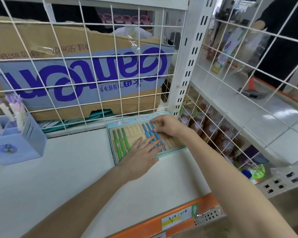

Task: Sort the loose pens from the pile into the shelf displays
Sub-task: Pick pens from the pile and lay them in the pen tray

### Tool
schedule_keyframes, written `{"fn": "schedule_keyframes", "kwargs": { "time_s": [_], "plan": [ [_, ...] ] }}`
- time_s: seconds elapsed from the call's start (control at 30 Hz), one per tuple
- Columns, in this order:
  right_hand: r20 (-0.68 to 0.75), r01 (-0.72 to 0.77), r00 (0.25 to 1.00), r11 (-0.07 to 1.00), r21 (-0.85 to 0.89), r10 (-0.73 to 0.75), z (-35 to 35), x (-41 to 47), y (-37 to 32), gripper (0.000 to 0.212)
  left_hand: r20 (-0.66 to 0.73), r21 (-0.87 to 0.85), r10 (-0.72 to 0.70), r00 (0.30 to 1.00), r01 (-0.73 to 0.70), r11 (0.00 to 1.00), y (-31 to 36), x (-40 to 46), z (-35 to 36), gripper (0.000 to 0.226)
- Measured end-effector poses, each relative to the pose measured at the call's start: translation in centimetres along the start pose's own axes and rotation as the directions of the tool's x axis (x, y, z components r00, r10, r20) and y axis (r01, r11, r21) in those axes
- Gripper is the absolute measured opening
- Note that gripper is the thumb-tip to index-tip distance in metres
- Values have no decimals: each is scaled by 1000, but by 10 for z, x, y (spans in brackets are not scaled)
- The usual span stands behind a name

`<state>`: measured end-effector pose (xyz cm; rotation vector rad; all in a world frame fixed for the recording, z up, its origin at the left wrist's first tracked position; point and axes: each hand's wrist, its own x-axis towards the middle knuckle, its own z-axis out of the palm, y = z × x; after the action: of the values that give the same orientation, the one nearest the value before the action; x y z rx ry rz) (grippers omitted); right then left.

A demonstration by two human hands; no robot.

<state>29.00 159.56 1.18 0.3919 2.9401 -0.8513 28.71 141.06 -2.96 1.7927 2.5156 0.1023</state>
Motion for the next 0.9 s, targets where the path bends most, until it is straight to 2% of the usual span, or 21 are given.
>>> {"fn": "schedule_keyframes", "kwargs": {
  "time_s": [0.53, 0.63, 0.67, 0.7, 0.77, 0.9],
  "plan": [
    [-12, 18, 1000, 1000, -10, -18, 1, 5, 4, 38, -36, 28, 6, 999, -5, 1000, 1, -1, 2, 51],
    [-19, 27, 999, 999, -30, -27, 3, 6, 4, 38, -66, 45, 39, 997, -36, 998, -2, -1, 5, 58],
    [-27, 30, 999, 999, -23, -31, 4, 6, 5, 39, -57, 54, 38, 998, -35, 998, -1, -3, 3, 56],
    [-35, 32, 999, 999, -15, -32, 4, 6, 6, 39, -106, 93, 40, 994, -30, 995, -1, -2, 3, 52],
    [-46, 33, 998, 999, -10, -34, 6, 6, 8, 39, -109, 59, 44, 993, -38, 998, -1, -1, 6, 48],
    [-39, 39, 998, 999, -3, -40, 8, 7, 11, 39, -79, 36, 32, 996, -29, 999, -2, -1, 7, 58]
  ]
}}
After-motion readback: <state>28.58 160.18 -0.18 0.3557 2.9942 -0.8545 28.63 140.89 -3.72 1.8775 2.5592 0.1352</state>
